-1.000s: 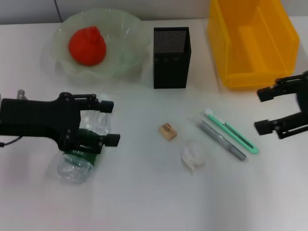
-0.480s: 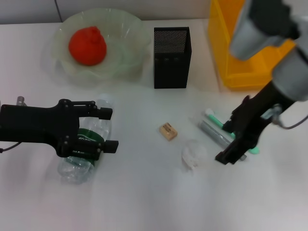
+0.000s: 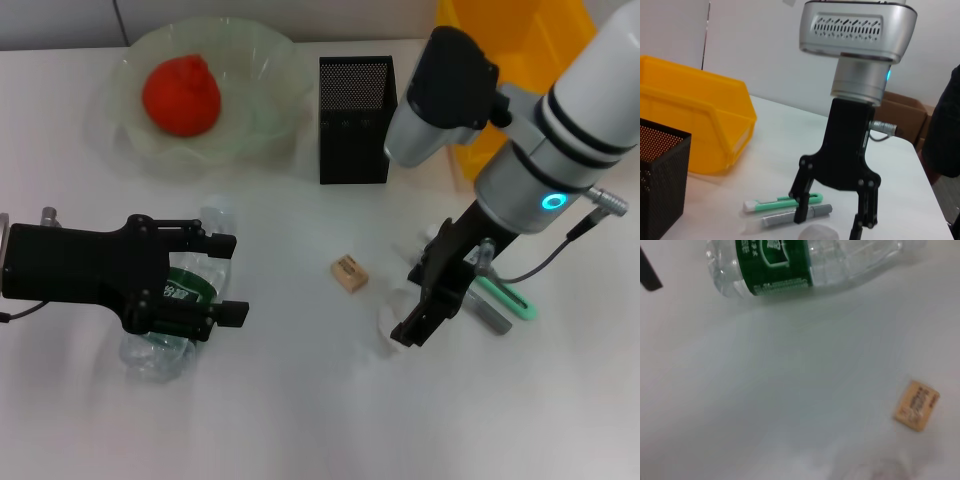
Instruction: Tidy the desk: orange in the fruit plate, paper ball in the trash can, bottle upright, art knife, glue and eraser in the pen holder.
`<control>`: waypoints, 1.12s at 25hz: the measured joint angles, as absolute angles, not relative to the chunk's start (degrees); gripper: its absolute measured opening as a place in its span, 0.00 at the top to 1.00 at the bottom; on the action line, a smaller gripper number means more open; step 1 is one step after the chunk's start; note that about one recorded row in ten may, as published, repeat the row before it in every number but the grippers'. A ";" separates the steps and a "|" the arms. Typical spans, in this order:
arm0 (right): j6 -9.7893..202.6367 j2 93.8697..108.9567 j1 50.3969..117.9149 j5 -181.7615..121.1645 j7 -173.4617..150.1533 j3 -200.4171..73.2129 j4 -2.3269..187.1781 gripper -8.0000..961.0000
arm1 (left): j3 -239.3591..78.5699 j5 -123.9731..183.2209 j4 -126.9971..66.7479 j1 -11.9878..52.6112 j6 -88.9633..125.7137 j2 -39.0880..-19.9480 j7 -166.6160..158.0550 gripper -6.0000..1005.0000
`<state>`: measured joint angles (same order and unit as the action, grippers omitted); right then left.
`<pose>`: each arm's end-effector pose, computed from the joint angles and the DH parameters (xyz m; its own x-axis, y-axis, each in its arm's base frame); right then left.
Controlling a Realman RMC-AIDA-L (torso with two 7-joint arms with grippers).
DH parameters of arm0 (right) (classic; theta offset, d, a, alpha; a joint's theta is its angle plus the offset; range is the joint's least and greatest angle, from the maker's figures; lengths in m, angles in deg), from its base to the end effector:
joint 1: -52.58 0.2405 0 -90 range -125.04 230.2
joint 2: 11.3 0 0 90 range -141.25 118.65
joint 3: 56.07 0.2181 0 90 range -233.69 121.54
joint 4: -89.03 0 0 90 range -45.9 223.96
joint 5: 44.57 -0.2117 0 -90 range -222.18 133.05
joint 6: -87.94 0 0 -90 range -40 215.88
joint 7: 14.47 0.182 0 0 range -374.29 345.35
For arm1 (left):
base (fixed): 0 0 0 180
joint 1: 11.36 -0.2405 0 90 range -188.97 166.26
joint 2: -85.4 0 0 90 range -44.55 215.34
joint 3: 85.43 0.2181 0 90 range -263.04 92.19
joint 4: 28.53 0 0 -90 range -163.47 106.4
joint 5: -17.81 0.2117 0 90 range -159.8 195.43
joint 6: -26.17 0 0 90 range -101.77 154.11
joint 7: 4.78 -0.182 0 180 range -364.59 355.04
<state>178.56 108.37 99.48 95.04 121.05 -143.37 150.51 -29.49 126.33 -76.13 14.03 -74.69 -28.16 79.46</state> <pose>0.1331 0.3230 -0.0748 0.8319 -0.3774 0.4068 -0.3635 -0.9246 -0.1143 -0.2088 0.2892 0.0076 0.8832 0.2860 0.3717 0.2967 -0.9545 0.0293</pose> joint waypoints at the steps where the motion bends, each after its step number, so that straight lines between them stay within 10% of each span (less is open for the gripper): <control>1: 177.07 108.41 100.00 94.26 120.33 -143.75 148.29 0.15 | -29.50 126.35 -76.13 14.04 -74.65 -28.16 79.46 0.16; 19: 178.73 107.73 97.65 92.86 118.40 -137.58 151.13 0.53 | -31.63 126.36 -75.63 14.02 -74.63 -27.97 79.27 0.16; 28: 173.07 106.49 86.42 86.42 111.47 -96.83 166.48 0.55 | -35.32 126.45 -75.49 13.48 -74.81 -28.01 79.55 0.16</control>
